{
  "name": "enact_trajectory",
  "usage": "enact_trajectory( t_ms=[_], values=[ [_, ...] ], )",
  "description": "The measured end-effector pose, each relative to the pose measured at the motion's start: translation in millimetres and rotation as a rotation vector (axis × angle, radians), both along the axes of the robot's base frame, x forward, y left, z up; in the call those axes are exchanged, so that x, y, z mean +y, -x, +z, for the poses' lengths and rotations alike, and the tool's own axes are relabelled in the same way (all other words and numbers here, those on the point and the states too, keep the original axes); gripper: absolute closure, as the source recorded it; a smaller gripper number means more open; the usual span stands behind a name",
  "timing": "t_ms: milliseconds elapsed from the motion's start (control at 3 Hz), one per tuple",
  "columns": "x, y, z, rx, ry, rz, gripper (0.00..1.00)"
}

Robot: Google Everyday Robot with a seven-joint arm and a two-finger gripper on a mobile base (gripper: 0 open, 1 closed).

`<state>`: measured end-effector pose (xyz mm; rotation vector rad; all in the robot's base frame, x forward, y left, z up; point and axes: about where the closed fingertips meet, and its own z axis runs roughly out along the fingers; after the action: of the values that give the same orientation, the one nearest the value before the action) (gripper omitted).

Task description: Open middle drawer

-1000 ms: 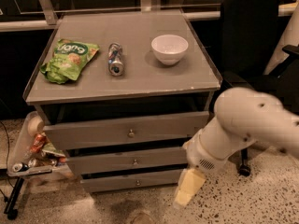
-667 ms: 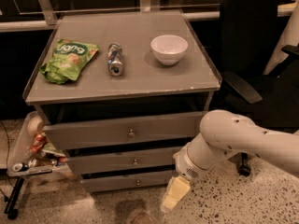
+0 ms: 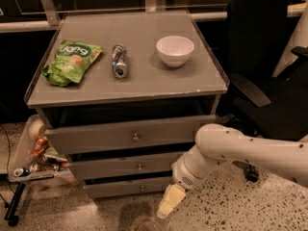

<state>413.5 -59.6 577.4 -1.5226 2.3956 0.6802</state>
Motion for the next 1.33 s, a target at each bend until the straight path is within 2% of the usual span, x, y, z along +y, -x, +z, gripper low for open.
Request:
enact_trajectory(
  t_ms=[333,667,1000,1333],
  values=[
    [-4,-15,-19,-0.034,0.04,-0.013,0.0],
    [-13,-55,-44,-0.094,0.091,-0.059,0.0],
    [-21,-85,-68,-0.12,0.141,-0.086,0.0],
    [-30,-105,-92,-0.127,0.169,-0.108,0.0]
  ],
)
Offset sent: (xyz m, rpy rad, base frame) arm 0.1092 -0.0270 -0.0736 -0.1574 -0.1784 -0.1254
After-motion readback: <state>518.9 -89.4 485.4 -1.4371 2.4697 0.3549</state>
